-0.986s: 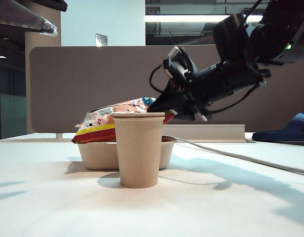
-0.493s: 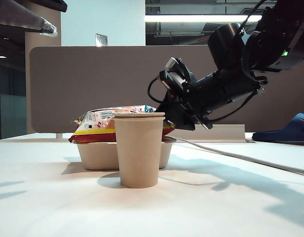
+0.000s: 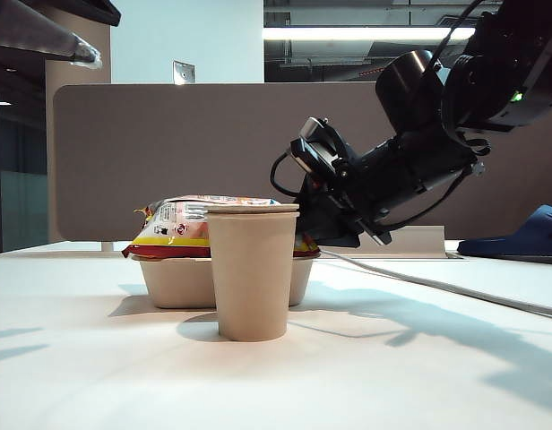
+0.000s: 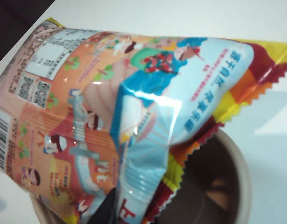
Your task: Pick up a bag of chips and put them in the box.
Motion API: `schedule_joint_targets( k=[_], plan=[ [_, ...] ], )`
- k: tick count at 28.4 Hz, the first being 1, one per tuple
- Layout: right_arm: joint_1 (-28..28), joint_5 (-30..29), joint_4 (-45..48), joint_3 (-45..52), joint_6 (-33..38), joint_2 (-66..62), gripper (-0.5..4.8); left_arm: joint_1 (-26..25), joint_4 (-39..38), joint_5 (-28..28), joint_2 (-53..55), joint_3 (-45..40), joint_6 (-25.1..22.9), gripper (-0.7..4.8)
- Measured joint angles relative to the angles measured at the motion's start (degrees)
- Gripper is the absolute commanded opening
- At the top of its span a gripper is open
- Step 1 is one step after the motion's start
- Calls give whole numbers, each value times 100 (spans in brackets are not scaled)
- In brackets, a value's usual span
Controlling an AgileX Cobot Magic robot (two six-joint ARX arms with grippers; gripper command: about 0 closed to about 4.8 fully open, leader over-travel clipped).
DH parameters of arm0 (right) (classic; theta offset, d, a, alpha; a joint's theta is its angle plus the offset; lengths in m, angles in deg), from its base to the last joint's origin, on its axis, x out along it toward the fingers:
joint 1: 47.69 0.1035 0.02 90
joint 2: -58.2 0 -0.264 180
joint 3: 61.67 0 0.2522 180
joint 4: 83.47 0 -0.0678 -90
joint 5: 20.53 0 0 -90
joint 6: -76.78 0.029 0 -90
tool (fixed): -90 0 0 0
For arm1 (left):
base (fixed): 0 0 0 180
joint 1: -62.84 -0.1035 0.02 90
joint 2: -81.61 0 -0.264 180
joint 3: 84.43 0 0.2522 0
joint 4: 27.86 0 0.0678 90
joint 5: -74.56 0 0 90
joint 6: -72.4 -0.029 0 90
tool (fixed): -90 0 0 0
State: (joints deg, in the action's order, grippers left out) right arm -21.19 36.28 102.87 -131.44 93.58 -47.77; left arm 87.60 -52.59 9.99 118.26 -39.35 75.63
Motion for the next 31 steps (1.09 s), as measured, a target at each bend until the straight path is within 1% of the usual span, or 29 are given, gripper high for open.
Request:
schedule_joint_targets(
  k=[2, 3, 8, 9, 10, 11, 22, 31],
  plan=[
    [0, -20, -7, 0, -2, 0, 110, 0, 0, 0, 0, 0, 0, 247],
    [0, -24, -15, 0, -7, 0, 118, -2, 0, 0, 0, 0, 0, 247],
    [0, -28, -70, 2, -13, -4, 124, -7, 0, -2, 0, 0, -68, 247],
    [2, -26, -72, 4, -17, -4, 143, -7, 0, -2, 0, 0, -74, 247],
    [2, -26, -74, 4, -24, -4, 172, -7, 0, -2, 0, 0, -83, 247],
    [2, -26, -74, 4, -44, -4, 188, -7, 0, -2, 0, 0, -85, 247],
    [-92, 31, -208, 2, -302, 216, 194, -7, -85, -2, 0, 0, -85, 247],
    [-330, 31, -693, 0, -601, 686, 194, -17, -87, -111, 0, 0, -96, 247]
  ],
)
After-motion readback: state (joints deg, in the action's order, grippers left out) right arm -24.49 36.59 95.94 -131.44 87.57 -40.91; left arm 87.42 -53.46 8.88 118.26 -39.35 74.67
